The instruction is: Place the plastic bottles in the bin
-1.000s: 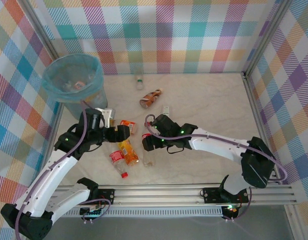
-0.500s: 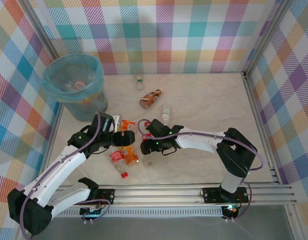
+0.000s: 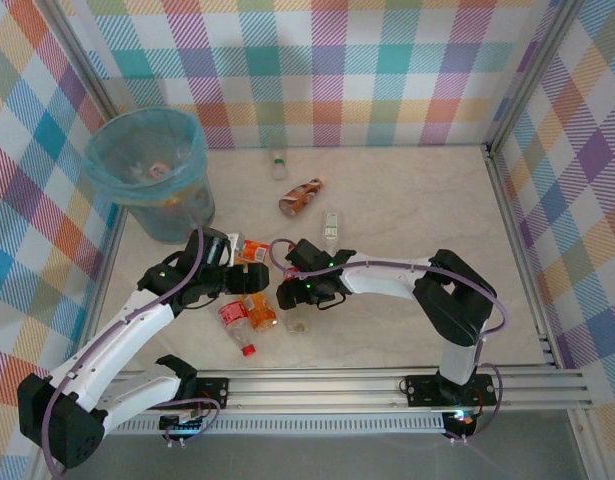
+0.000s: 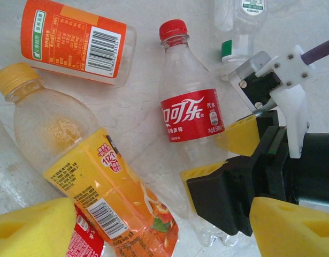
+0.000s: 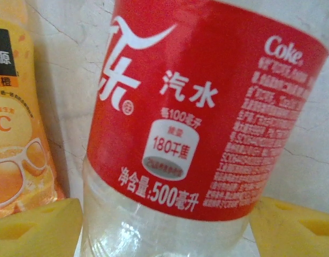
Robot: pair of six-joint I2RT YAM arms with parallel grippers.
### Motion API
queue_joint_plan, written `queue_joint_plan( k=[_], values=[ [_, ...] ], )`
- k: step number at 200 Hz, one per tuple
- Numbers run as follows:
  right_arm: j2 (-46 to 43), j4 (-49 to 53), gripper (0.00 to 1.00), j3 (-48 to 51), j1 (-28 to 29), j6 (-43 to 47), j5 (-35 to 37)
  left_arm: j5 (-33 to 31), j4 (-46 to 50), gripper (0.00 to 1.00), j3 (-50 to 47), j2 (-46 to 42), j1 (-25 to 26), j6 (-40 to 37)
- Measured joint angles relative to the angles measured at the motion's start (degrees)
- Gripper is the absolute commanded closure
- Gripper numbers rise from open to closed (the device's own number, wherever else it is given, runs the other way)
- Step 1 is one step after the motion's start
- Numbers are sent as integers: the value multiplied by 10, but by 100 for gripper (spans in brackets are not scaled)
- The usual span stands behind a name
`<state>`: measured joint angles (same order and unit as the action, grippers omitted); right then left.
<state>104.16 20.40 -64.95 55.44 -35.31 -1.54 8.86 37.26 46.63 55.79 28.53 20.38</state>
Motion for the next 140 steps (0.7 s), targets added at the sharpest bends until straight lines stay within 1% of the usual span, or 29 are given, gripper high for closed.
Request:
queue_joint_plan(
  k=[16,51,90,113,140],
  values=[
    [2,0,27,0,-3,-2,-5,-1,0,15,0,1,0,0],
    [2,0,33,0,-7,-7,-15,-2,-2,15,0,9,0,0],
    [1,0,42,0,-8,-7,-22,-6,-4,16,0,9,0,0],
    [-12,1,43,7,-10,-7,-22,-9,-4,16,1,9,0,0],
    [-51,6,43,16,-11,-2,-20,-9,-3,16,17,12,0,1]
  ],
)
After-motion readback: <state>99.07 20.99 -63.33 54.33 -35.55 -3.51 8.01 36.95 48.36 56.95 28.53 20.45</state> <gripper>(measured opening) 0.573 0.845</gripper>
